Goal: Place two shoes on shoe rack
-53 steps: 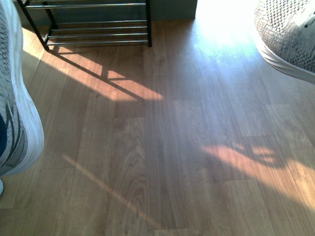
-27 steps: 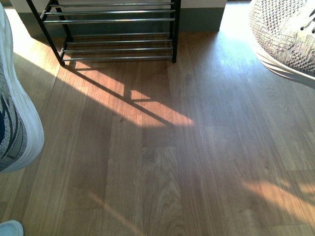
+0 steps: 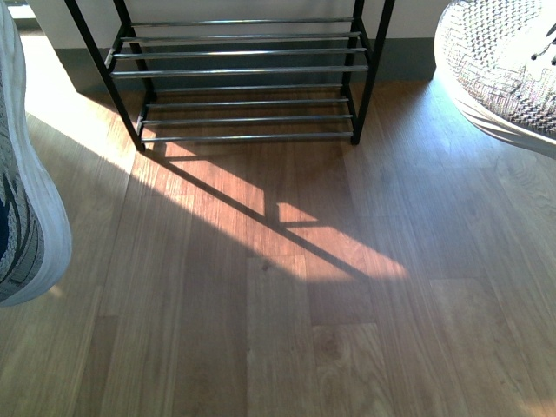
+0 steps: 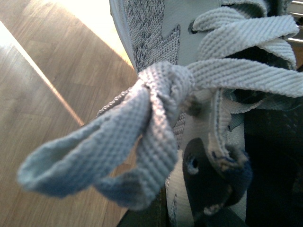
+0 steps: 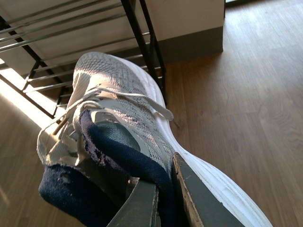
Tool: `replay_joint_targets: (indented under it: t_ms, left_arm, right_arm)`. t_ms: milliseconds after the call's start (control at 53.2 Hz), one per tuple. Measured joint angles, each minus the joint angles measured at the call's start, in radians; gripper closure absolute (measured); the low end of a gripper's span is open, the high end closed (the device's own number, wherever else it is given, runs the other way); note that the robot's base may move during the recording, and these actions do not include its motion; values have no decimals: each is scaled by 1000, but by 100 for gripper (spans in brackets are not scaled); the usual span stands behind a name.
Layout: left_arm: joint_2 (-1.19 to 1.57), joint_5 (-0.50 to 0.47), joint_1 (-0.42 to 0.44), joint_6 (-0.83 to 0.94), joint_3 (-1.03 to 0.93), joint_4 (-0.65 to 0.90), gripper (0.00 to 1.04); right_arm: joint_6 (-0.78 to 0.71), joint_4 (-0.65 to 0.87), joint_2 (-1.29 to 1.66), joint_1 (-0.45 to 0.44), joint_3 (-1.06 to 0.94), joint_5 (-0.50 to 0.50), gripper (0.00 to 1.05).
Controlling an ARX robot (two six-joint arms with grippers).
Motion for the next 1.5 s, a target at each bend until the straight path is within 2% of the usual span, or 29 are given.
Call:
replay_joint_targets:
  t_ms: [1502]
  left_arm:
    - [0,2,1,0,0,0,103]
  right_arm:
    - [0,0,0,3,0,2,98]
